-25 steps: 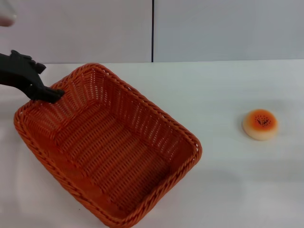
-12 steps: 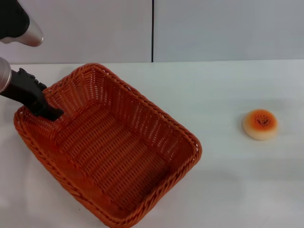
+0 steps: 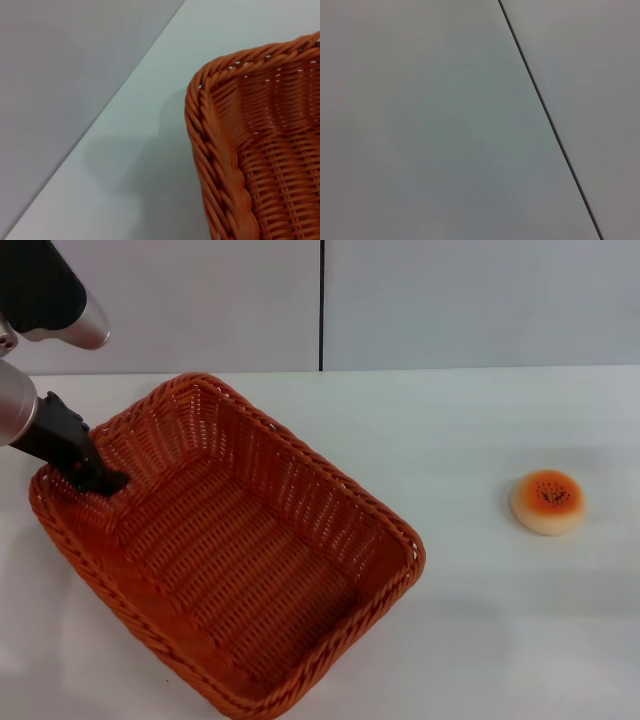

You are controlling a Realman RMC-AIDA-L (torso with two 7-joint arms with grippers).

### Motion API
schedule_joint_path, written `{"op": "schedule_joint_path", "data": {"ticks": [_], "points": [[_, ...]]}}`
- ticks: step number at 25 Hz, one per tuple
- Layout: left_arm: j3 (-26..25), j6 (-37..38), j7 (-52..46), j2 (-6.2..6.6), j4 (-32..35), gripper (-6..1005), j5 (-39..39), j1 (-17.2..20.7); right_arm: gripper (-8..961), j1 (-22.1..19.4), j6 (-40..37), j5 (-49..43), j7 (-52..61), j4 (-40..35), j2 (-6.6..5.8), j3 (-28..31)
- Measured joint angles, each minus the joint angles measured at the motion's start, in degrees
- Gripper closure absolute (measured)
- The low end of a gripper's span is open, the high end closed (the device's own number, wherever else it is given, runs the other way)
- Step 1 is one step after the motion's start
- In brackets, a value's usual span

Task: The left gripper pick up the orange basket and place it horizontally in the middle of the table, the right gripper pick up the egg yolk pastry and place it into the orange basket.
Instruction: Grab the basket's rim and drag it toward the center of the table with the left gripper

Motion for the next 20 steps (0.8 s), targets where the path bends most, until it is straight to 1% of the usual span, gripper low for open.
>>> {"op": "schedule_joint_path", "data": {"ticks": [3,7,12,18,20], "points": [[0.2,0.1,-1.6,0.00,0.2,461,-0.1,-0.1,371,-0.2,0.0,0.0,0.0,0.0,0.00,0.0],[1.9,0.2,-3.9,0.00,1.2,568,0.1,-0.1,371,-0.2,0.5,0.0,0.0,0.0,0.00,0.1],[2.3,1.8,-10.3,0.00,0.9,703,0.5,-1.1,371,-0.2,0.6,0.0,0.0,-0.1,-0.03,0.1],[1.2,3.2,-19.8,-0.01,1.9,764,0.5,-2.0,372,-0.4,0.6,0.0,0.0,-0.2,-0.08,0.7],[-0.3,3.1,-22.9,-0.01,2.7,769,0.4,-2.2,372,-0.4,0.6,0.0,0.0,-0.2,-0.13,0.8]]}}
